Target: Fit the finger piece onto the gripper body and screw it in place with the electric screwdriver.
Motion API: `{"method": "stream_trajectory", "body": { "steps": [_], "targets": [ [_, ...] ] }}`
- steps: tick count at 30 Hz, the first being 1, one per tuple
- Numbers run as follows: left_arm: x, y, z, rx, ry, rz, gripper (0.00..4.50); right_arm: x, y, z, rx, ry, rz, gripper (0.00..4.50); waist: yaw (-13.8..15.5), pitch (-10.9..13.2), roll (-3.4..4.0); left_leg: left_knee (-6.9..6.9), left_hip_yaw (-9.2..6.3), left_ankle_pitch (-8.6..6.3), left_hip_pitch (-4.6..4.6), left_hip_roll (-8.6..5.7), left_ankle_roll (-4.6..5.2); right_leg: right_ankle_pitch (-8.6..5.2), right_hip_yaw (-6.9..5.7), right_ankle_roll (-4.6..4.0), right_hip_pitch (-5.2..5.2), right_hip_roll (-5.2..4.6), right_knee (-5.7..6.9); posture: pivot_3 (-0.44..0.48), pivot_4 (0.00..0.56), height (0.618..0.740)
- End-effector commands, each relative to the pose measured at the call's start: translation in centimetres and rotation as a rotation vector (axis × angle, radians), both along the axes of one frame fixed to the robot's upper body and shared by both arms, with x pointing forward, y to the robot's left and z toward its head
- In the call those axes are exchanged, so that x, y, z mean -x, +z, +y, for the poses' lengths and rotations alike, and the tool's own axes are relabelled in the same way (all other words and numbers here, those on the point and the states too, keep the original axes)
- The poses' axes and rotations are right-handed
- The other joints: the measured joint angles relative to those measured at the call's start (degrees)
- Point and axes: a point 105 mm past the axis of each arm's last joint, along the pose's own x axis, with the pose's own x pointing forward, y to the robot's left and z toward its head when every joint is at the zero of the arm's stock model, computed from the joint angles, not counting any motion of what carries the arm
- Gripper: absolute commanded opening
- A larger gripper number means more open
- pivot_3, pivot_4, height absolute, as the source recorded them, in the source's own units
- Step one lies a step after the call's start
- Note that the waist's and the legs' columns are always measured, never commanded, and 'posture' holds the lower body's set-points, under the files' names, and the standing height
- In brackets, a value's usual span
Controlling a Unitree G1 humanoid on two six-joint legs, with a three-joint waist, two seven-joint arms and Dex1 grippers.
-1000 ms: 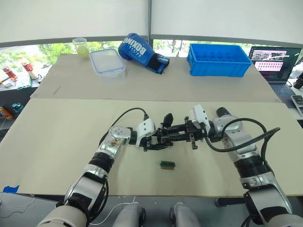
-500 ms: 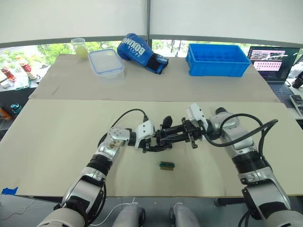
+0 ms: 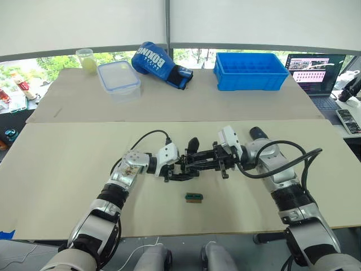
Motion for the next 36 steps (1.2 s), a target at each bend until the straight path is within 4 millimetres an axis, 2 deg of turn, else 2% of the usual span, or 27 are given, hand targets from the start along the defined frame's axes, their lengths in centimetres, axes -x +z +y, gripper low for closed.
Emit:
{"method": "stream_trajectory", "body": {
  "steps": [1,7,13,19,26,36],
  "targets": [
    [0.2,0.1,1.7,-0.014,0.000,0.036,2.28,0.3,-4.6,-2.3,0.167,-0.041,0.150,0.32,0.0,0.0,0.00,0.00,0.00,0.00,0.00,0.01,0.00,0.00,0.00,0.00,0.00,0.02,0.03,0.000,0.150,0.740],
    [0.0,0.3,1.4,-0.009,0.007,0.029,2.28,1.0,-5.3,-2.4,0.226,-0.019,0.244,0.32,0.1,0.0,0.00,0.03,0.00,-0.02,0.01,-0.01,0.02,0.00,0.00,0.00,0.02,0.01,-0.07,0.000,0.150,0.740],
    [-0.1,0.4,0.9,0.003,0.007,0.019,2.28,1.5,-6.0,-2.4,0.260,-0.111,0.324,0.32,0.3,0.0,-0.01,0.02,-0.02,-0.04,0.03,-0.01,0.04,0.00,0.06,0.00,0.01,-0.14,-0.09,0.000,0.150,0.740],
    [-0.2,0.6,0.7,0.011,0.014,0.012,2.28,1.0,-6.3,-2.5,0.253,-0.194,0.321,0.32,0.3,-0.1,-0.04,0.03,-0.02,-0.07,0.06,-0.02,0.06,0.00,0.13,0.00,0.03,-0.19,-0.13,0.000,0.150,0.740],
    [-0.3,0.6,0.5,0.015,0.014,0.006,2.28,0.9,-6.7,-2.2,0.373,-0.118,0.389,0.32,0.2,-0.2,-0.04,0.04,0.02,-0.07,0.14,-0.02,0.08,0.00,0.09,-0.01,0.05,-0.17,-0.15,0.000,0.150,0.740],
    [-0.4,0.7,0.1,0.032,0.024,0.001,2.28,0.0,-6.9,-3.4,0.326,-0.336,0.351,0.32,0.3,-0.8,-0.02,0.02,-0.03,-0.12,0.15,-0.02,0.14,0.00,0.15,-0.01,0.05,-0.27,-0.17,0.000,0.150,0.740]
  ]
}}
